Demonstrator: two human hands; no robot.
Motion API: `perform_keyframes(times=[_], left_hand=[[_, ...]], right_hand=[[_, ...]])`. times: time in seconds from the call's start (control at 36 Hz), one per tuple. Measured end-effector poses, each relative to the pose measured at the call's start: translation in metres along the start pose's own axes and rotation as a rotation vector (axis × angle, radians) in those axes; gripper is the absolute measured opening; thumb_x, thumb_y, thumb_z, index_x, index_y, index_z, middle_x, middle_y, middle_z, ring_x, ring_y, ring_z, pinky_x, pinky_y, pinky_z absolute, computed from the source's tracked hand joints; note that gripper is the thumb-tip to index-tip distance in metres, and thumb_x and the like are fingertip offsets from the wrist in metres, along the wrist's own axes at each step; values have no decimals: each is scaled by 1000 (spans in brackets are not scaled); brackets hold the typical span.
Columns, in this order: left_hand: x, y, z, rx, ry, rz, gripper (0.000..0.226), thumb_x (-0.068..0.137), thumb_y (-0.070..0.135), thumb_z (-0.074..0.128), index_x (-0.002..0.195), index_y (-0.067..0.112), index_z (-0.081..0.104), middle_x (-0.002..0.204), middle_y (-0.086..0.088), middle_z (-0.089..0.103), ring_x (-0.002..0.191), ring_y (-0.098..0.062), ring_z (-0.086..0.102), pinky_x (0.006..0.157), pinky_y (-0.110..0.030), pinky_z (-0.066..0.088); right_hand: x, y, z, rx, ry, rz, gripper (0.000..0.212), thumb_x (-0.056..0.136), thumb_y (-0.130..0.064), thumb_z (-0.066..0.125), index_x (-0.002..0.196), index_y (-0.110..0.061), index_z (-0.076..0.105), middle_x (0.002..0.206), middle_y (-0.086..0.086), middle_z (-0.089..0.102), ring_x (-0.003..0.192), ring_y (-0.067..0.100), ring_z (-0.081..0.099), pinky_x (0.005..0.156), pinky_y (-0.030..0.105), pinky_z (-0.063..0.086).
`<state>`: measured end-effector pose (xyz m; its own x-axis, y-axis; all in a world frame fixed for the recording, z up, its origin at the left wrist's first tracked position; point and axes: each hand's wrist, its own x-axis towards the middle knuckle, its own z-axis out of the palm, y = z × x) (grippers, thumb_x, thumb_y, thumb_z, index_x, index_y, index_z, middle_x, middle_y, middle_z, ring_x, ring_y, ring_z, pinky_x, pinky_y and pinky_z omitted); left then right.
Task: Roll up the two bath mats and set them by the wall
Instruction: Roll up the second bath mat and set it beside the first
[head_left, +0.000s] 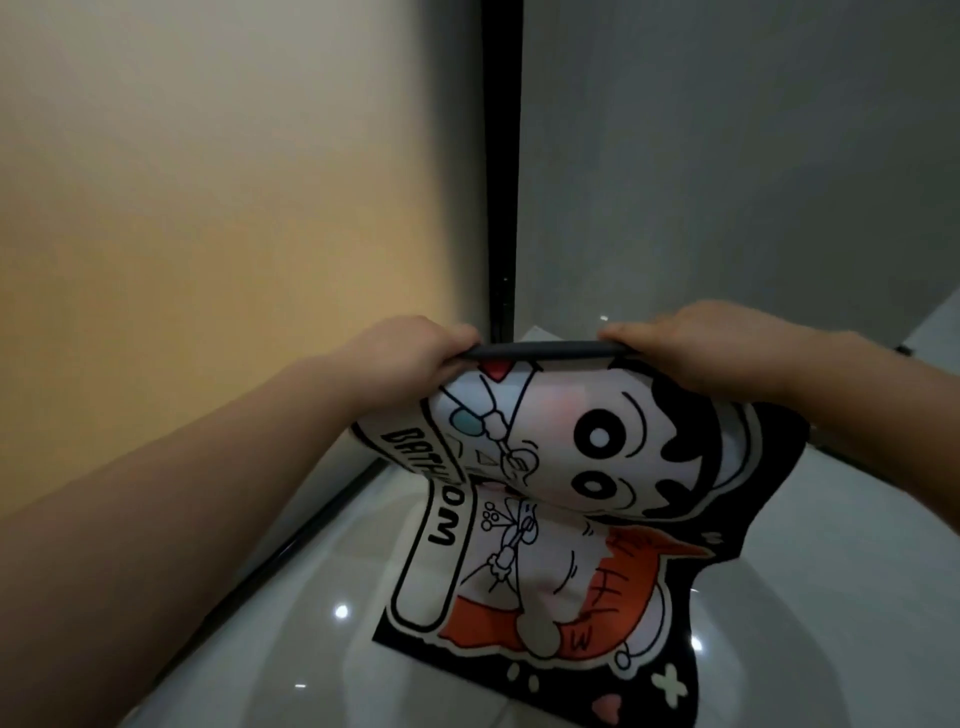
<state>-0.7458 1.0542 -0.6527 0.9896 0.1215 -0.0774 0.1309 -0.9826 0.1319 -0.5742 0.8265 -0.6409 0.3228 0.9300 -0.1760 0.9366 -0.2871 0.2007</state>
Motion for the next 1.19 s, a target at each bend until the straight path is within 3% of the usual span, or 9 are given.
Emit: perform_keyframes(times=[0.11,0.31,0.56,0.64,0.69,0.81,0.92,1.0,1.19], left_hand=[[0,7,3,-22,-33,-2,20,98,34,39,114,26,47,79,-2,56,75,-24,53,63,-33,37],[-4,12,-10,35,-201,82,33,92,24,42,123,36,39,101,-1,64,89,-24,58,78,-37,46],[-11,2,2,-73,-112,114,35,94,30,43,124,47,34,106,5,65,91,-20,59,83,-40,48],[-8,1,2,-51,-71,136,29,97,38,40,126,38,38,100,4,65,85,-18,59,75,-35,45],[-8,2,2,19,-20,163,30,97,43,36,125,32,40,93,3,64,78,-18,57,70,-33,43],[-11,4,4,118,58,192,44,93,52,19,122,28,43,91,2,64,78,-22,57,72,-37,44],[-5,4,5,154,30,154,34,97,47,30,117,25,45,92,-1,65,78,-24,58,71,-36,44],[-4,7,4,179,17,132,30,96,46,36,112,23,45,86,-1,64,74,-25,57,67,-34,42],[3,12,0,231,-28,82,22,95,39,45,108,21,42,70,5,48,66,-23,48,63,-32,35]], right_hand=[[-10,-1,-2,-95,-17,11,60,97,-27,36,149,-34,6,142,5,47,116,28,54,87,33,43],[-25,5,3,-54,-77,22,61,97,-25,38,148,-38,7,141,5,47,117,27,53,93,35,44],[-28,3,-1,-7,-56,36,61,99,-25,35,148,-43,3,149,8,39,127,28,46,96,32,37],[-31,3,2,-20,6,8,54,96,-51,21,148,-39,12,142,4,49,117,27,54,91,34,42],[-32,3,6,-28,56,-26,71,82,-63,5,147,-37,17,136,2,55,110,27,57,86,34,45],[-32,7,11,0,164,-41,82,75,-61,-10,142,-33,27,128,3,60,106,27,59,84,38,48],[-30,6,12,-65,242,-48,74,81,-56,-6,135,-28,36,118,1,62,98,25,62,72,32,47],[-30,4,12,-111,267,-51,61,86,-53,6,126,-28,44,111,-2,63,93,24,62,63,29,38],[-19,-4,2,-73,163,-5,29,98,-42,27,105,-20,44,94,1,60,75,23,56,64,34,43]])
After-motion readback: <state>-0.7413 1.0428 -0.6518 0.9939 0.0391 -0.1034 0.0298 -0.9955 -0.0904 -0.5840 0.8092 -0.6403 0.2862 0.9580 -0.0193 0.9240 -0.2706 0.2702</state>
